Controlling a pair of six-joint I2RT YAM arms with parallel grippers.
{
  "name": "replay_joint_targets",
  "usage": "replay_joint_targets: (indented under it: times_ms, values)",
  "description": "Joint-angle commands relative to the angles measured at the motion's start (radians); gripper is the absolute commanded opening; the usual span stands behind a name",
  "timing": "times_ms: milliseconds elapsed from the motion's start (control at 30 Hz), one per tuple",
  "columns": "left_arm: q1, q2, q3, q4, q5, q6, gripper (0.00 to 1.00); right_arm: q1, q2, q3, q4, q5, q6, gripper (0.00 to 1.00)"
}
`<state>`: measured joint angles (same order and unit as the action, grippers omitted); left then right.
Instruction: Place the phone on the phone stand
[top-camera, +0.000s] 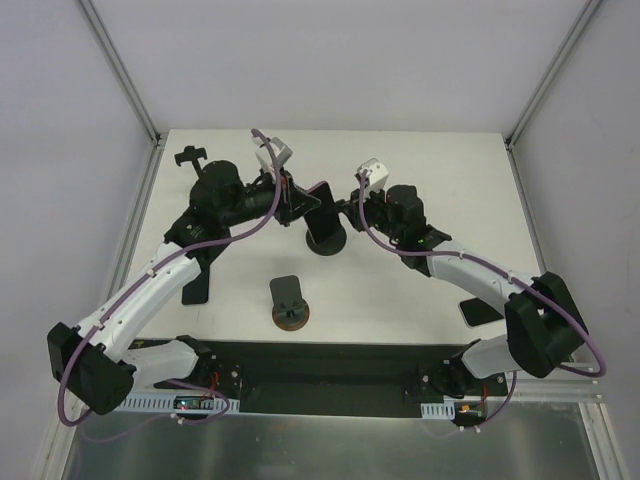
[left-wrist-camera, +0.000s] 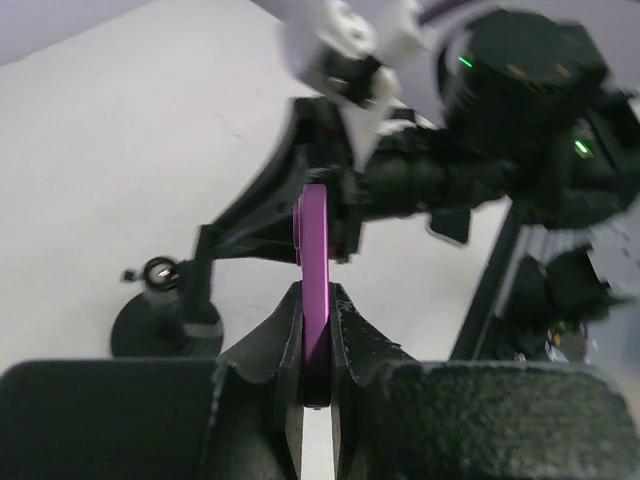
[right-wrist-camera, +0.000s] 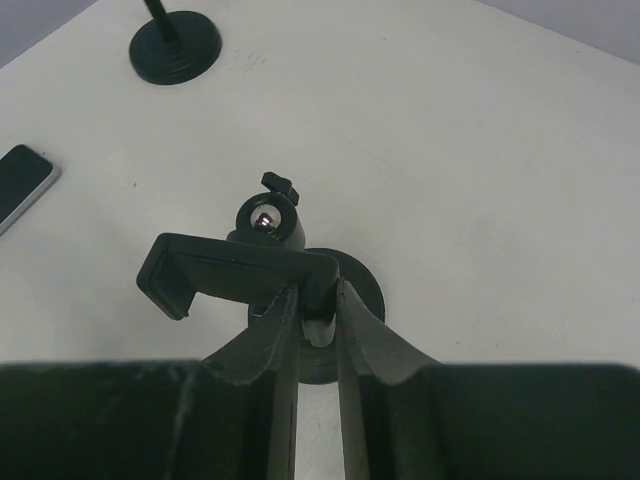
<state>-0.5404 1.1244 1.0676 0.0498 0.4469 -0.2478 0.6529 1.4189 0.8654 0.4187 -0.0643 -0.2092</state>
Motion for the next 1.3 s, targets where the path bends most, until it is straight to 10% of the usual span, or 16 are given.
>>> replay_joint_targets:
  times_ms: [0, 367, 1267]
  values:
    - [-0.001, 0.051, 0.080, 0.122, 0.387, 0.169, 0.00, -0.035, 0.041, 0.075, -0.036, -0.308, -0.059, 0.01]
    - [0.007, 0.236, 0.173, 0.093, 0.805, 0.407, 0.00, -0.108, 0.146, 0.167, -0.070, -0.641, -0.078, 0.01]
    - [0.088, 0.433, 0.146, 0.240, 0.658, 0.581, 0.00, -0.159, 0.216, 0.205, -0.058, -0.753, -0.035, 0.01]
